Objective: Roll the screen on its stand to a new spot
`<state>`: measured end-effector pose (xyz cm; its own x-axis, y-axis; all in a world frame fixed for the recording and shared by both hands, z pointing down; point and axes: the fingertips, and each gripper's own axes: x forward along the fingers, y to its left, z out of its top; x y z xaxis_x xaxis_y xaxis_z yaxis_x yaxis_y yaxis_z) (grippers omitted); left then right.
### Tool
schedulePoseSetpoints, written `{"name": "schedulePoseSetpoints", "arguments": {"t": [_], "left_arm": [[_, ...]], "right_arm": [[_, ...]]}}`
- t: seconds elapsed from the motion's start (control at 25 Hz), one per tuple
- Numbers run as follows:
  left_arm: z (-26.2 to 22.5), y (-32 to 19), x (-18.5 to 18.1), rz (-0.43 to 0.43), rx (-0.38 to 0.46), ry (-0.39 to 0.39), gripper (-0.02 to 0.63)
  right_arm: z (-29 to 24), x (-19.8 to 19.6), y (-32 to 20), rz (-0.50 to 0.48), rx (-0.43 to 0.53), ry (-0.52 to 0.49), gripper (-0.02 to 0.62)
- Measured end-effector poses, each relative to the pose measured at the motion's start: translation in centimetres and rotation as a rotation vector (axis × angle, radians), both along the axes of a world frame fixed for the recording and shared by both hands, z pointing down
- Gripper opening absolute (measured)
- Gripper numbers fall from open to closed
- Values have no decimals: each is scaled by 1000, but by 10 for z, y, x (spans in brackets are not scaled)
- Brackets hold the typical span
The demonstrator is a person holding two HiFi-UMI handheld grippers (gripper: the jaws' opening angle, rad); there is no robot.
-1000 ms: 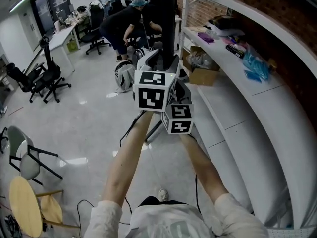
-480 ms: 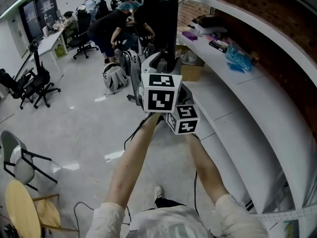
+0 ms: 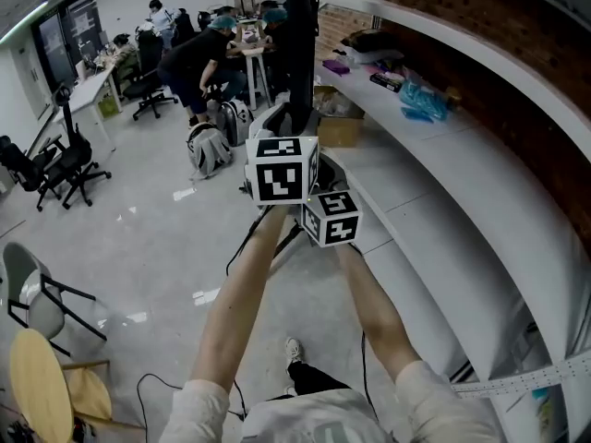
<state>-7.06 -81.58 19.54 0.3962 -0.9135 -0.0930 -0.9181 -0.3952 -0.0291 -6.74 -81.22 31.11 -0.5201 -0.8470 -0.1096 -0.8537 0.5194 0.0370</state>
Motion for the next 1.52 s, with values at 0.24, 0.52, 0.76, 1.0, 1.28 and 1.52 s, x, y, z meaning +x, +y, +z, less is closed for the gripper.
{"name": "schedulePoseSetpoints", "arguments": {"t": [0.24, 0.52, 0.76, 1.0, 1.28, 1.52], "left_arm": [[2, 23, 13, 47, -1, 2, 196], [1, 54, 41, 84, 2, 50, 196], [2, 81, 80, 103, -1, 69, 199], [2, 102, 102, 106, -1, 69, 198], [3, 136, 144, 87, -1, 72, 199], [2, 168, 185, 70, -1, 70, 199]], "right_arm": [[2, 12, 22, 42, 0, -2, 272], [1, 41, 54, 47, 6, 3, 273], [3, 79, 81, 45, 5, -1, 273], [2, 102, 103, 54, 6, -3, 273], [2, 144, 136, 29, 6, -3, 273], [2, 184, 168, 13, 1, -1, 273]]}}
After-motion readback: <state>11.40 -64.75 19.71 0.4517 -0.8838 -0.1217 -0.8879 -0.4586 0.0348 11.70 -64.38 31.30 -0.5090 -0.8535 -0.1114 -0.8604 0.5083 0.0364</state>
